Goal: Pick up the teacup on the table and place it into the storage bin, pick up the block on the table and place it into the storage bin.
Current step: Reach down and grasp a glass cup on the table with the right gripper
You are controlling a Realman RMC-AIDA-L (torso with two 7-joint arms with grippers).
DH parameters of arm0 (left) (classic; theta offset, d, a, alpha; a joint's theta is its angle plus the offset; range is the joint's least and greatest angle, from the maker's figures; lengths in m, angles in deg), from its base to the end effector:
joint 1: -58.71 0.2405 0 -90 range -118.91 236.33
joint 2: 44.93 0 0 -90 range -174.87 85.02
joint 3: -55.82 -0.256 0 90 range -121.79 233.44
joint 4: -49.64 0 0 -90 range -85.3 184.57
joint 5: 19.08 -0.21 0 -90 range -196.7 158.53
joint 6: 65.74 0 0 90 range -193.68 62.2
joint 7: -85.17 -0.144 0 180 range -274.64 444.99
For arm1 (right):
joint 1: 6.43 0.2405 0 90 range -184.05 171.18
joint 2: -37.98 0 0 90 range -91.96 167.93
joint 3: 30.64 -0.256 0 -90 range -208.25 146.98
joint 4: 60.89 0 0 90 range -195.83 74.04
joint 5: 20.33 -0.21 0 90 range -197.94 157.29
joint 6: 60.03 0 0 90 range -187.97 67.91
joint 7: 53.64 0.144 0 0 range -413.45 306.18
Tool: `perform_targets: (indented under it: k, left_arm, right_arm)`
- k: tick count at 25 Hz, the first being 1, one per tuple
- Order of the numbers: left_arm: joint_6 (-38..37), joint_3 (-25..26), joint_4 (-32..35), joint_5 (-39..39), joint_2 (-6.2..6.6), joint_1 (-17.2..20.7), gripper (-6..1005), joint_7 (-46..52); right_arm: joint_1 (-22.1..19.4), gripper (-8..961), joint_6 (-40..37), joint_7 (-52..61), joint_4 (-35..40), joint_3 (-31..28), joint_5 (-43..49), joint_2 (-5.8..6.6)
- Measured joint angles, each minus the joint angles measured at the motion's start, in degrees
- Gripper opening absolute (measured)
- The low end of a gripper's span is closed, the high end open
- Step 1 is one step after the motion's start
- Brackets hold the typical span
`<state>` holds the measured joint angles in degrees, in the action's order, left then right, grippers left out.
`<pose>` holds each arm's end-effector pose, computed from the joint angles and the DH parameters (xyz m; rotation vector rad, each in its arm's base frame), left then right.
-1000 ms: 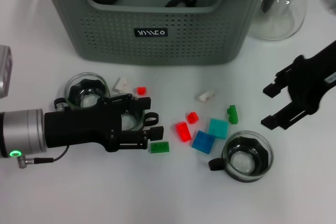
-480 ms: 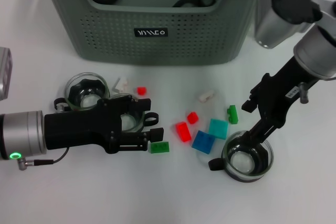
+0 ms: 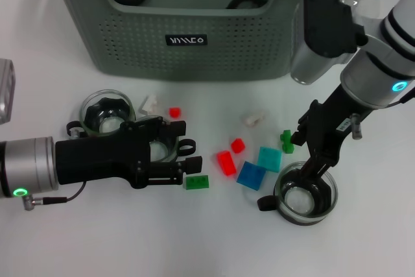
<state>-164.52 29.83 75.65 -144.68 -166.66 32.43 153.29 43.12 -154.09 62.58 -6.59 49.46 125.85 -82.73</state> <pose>-0.2837 0.2600 -0.0391 -2.7809 -0.7554 -0.9270 0.1612 0.3509 -0.0533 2.9549 -0.2811 0.7647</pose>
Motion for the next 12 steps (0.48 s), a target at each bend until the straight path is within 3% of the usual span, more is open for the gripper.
perform_targets:
  k: [12]
  left_arm:
    - [0.09, -0.02, 0.00, 0.10, -0.05, 0.14, 859, 0.00]
  right_arm:
    - [-0.47, 800, 4.12, 0.31, -0.14, 5.84, -0.86, -0.12]
